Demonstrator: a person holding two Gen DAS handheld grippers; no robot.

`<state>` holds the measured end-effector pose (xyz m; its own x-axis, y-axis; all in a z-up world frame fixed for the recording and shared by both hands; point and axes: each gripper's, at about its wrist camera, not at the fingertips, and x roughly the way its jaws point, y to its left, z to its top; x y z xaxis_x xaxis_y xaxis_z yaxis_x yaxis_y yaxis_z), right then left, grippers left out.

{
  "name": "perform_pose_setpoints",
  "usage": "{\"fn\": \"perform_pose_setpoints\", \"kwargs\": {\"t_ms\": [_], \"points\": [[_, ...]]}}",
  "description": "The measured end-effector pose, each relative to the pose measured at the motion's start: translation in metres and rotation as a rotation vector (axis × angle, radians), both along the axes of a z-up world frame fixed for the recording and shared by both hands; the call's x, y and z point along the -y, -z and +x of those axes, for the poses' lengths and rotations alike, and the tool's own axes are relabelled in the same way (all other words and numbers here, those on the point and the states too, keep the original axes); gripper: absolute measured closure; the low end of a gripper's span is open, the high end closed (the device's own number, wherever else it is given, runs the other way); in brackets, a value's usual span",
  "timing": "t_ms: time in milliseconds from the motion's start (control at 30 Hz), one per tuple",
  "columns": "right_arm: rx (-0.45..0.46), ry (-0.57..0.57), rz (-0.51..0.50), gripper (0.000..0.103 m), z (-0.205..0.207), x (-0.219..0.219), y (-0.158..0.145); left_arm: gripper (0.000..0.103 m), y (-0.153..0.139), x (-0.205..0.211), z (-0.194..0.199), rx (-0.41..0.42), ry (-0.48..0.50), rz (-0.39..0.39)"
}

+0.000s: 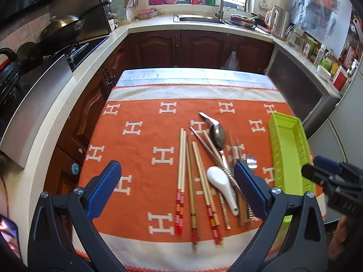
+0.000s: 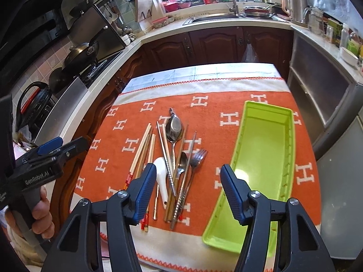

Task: Organize utensils
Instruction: 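Grasp a red-banded chopstick with the left tool while the right tool grasps a metal chopstick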

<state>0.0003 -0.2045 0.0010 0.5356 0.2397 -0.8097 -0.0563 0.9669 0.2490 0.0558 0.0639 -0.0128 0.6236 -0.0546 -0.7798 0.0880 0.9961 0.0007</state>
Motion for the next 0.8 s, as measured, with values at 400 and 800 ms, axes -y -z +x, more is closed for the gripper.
{"fn": "perform_pose_setpoints", "kwargs": {"t_ms": [400,800], "points": [[-0.090,-0.143,0.013,0.071,0.064,-0.052,0.059,0.046,0.096,-0.013,0.034,-0.203,0.077,-0.010],[-0.185,-0.259,-0.097,0.083,0.127,-0.120,0.139,0.066,0.160,-0.010,0.062,-0.334,0.108,-0.069]]}}
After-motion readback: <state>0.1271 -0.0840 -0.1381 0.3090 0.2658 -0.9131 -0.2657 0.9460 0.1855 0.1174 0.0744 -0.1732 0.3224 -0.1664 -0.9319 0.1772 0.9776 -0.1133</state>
